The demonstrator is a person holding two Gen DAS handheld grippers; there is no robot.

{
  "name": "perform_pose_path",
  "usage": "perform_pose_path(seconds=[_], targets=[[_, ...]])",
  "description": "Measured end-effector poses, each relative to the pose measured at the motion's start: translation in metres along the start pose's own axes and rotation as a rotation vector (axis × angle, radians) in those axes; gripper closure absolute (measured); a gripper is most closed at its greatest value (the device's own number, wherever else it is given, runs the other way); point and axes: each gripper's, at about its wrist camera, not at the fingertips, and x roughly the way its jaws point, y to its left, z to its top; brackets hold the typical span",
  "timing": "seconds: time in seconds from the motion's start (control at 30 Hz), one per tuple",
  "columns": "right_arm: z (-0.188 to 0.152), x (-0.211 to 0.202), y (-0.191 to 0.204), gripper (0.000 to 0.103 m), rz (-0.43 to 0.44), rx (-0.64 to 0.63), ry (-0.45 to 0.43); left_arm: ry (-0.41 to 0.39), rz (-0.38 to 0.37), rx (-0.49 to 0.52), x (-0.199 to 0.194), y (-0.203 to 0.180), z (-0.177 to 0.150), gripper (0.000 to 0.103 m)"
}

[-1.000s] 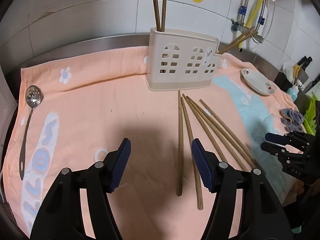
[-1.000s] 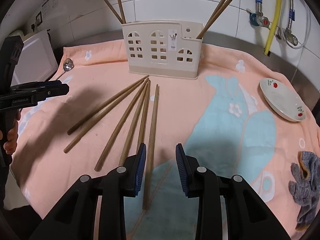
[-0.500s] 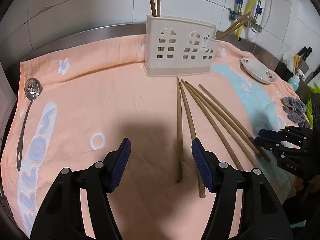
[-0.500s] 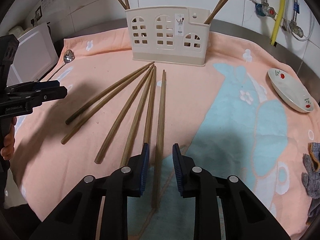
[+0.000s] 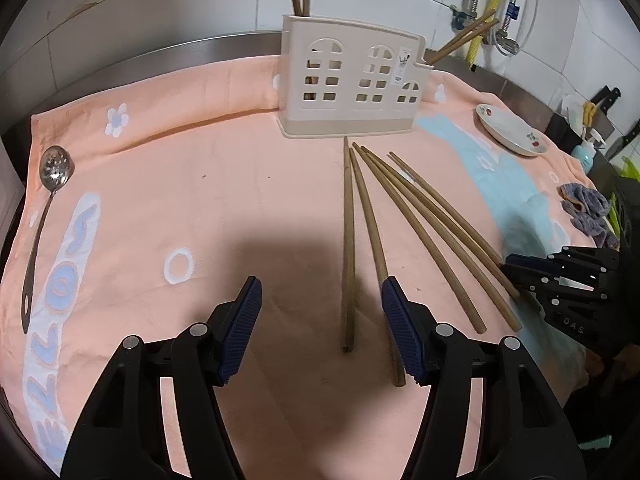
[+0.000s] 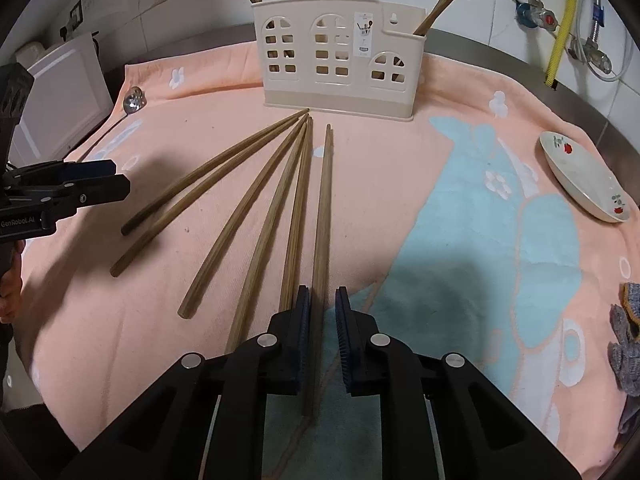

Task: Organize utensils
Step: 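Lower both open tools toward the next chopsticks on the towel, then close the left tool on a chopstick while the right tool closes on another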

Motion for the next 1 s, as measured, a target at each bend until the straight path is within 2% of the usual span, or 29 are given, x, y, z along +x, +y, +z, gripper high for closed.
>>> perform_pose_path(seconds=[0.13,0.23,0.37,0.8,1.0], targets=[[0.0,0.0,-0.001,0.096,-0.01,0.003,-0.004,0.016,-0.017,0.027,0.007,-0.006,0.002,0.061],[-0.001,0.0,-0.001,0.096,-0.01,0.008,-0.006,0.034,-0.03,0.042,0.015,-0.011,0.002,0.072],[-0.002,-0.001,-0.001,0.096,-0.011,0.008,-0.009,0.052,-0.039,0.043,0.027,-0.013,0.005,0.08],[-0.005,-0.002,-0.002,0.096,-0.014,0.002,-0.024,0.082,-0.04,0.034,0.051,-0.014,0.012,0.086],[-0.005,-0.003,-0.003,0.096,-0.014,0.002,-0.03,0.078,-0.003,0.074,0.054,-0.022,0.014,0.088]])
